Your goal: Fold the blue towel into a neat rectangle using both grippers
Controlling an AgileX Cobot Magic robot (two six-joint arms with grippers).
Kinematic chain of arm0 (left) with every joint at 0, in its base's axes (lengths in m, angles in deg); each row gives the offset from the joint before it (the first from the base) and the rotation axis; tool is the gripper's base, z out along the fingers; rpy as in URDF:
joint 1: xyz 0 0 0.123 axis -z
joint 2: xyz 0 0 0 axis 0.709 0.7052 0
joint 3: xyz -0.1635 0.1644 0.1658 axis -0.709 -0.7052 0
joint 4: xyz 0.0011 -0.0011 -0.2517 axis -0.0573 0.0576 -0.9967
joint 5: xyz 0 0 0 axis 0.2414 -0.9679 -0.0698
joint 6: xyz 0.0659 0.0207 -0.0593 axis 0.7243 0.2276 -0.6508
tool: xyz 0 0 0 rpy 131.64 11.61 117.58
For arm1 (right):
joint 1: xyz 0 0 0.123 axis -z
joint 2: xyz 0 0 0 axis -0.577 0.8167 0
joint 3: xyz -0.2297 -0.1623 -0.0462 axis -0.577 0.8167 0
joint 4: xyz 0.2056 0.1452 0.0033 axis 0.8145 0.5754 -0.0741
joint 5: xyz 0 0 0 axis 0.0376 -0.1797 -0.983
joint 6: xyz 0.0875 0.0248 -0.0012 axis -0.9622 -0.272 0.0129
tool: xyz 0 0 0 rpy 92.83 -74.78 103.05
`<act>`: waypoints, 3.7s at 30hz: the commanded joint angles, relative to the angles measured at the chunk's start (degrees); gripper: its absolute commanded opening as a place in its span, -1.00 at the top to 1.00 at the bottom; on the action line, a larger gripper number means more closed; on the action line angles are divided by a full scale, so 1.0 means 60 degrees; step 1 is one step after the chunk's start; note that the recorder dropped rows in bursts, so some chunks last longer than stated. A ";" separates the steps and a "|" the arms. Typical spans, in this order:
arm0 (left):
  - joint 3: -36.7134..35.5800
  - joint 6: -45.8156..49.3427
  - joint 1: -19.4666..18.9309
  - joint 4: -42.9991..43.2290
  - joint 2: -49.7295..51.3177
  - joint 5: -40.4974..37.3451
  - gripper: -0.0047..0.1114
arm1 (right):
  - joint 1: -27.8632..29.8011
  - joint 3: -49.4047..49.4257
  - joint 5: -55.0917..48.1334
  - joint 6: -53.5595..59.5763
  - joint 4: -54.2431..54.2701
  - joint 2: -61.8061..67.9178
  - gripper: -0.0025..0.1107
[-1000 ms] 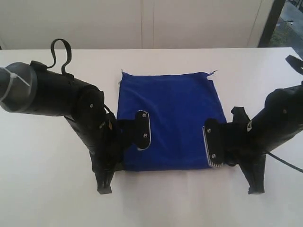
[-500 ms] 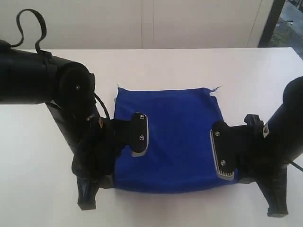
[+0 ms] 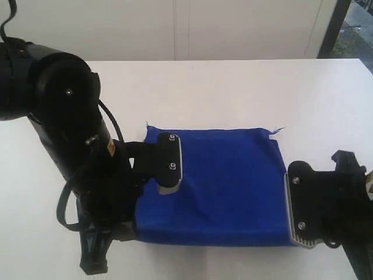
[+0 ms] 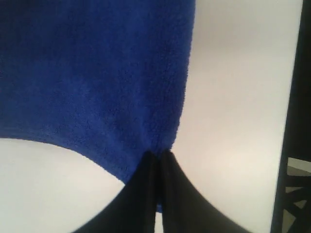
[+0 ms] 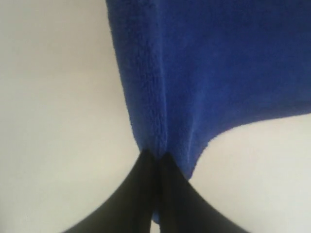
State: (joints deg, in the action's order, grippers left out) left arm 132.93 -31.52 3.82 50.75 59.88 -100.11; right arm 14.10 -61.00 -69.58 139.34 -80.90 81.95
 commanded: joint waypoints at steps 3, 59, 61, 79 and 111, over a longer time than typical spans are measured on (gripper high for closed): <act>-0.0072 -0.0749 0.0053 0.0851 -0.0441 0.0739 0.92 | -0.0013 0.0072 0.0836 -0.1025 -0.1541 -0.0219 0.96; 0.1256 -0.4782 -0.1088 0.6558 0.1109 0.4934 0.92 | 0.0782 -0.2601 0.4437 -0.6547 -0.7196 0.3708 0.96; 0.1302 -0.4813 -0.1172 0.6558 0.1161 0.4986 0.92 | 0.0782 -0.2601 0.4568 -0.6547 -0.7395 0.3787 0.96; 0.1396 -0.4807 -0.1476 0.6755 0.1840 0.6037 0.92 | 0.1345 -0.3257 0.5061 -0.7037 -0.7628 0.4622 0.96; 0.1396 -0.4807 -0.1661 0.6854 0.2437 0.6821 0.17 | 0.1438 -0.3257 0.5809 -0.7110 -0.7873 0.5301 0.46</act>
State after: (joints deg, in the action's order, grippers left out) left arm 140.96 -59.78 -5.96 91.74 74.50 -58.80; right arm 22.30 -80.40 -35.38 97.07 -127.80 113.70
